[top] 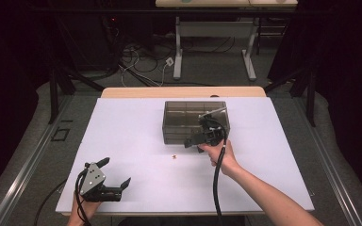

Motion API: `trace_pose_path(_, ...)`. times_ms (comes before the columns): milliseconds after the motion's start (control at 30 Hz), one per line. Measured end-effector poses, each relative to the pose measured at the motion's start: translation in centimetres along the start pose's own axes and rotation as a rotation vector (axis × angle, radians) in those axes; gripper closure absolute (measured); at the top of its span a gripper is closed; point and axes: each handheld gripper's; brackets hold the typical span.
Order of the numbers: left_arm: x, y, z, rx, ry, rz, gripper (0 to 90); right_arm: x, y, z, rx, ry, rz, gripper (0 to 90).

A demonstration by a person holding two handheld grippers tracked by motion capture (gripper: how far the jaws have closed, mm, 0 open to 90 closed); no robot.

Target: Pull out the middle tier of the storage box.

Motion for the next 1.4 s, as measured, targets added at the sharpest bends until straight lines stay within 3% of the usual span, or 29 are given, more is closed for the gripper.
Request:
trace_pose_path(167, 0.0, 0.0, 0.0, 0.000, -0.002, 0.004, 0.0, 0.3, -0.4, -0.2, -0.015, -0.019, 0.034, 17.9)
trace_pose_path(200, 0.0, 0.0, 0.0, -0.001, -0.003, 0.004, 0.0, 0.3, -0.6, -0.3, -0.034, -0.048, 0.044, 19.1)
trace_pose_path(267, 0.0, 0.0, 0.0, 0.000, 0.000, 0.004, 0.0, 0.4, -0.6, -0.3, -0.039, -0.039, 0.058, 20.4)
trace_pose_path(300, 0.0, 0.0, 0.0, 0.002, 0.002, 0.001, 0.0, 0.3, -0.7, -0.4, -0.030, -0.069, 0.066, 22.0)
trace_pose_path(433, 0.0, 0.0, 0.0, 0.001, 0.000, 0.002, 0.0, 0.2, -1.1, -0.3, 0.010, -0.071, 0.084, 26.7)
trace_pose_path(767, -0.1, 0.1, 0.0, 0.000, -0.004, 0.001, 0.0, -0.6, -1.8, -0.5, 0.023, -0.127, 0.149, 36.3)
trace_pose_path(1000, 0.0, 0.1, 0.0, 0.001, 0.003, 0.003, 0.0, -0.5, -1.9, -0.4, 0.034, -0.157, 0.167, 41.7)
trace_pose_path(1067, 0.0, 0.1, 0.0, 0.001, 0.004, 0.004, 0.0, -0.4, -2.2, -0.3, 0.044, -0.191, 0.175, 44.8)
trace_pose_path(1400, 0.0, 0.1, 0.0, -0.007, 0.000, 0.006, 0.0, -0.3, -2.5, -0.4, 0.019, -0.201, 0.201, 54.0)
Point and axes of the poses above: each handheld gripper's, and its own axes: y roughly backward along the jaws, z roughly out of its underside, x roughly to its right, and after that the axes turned 6 degrees about y, right-handed
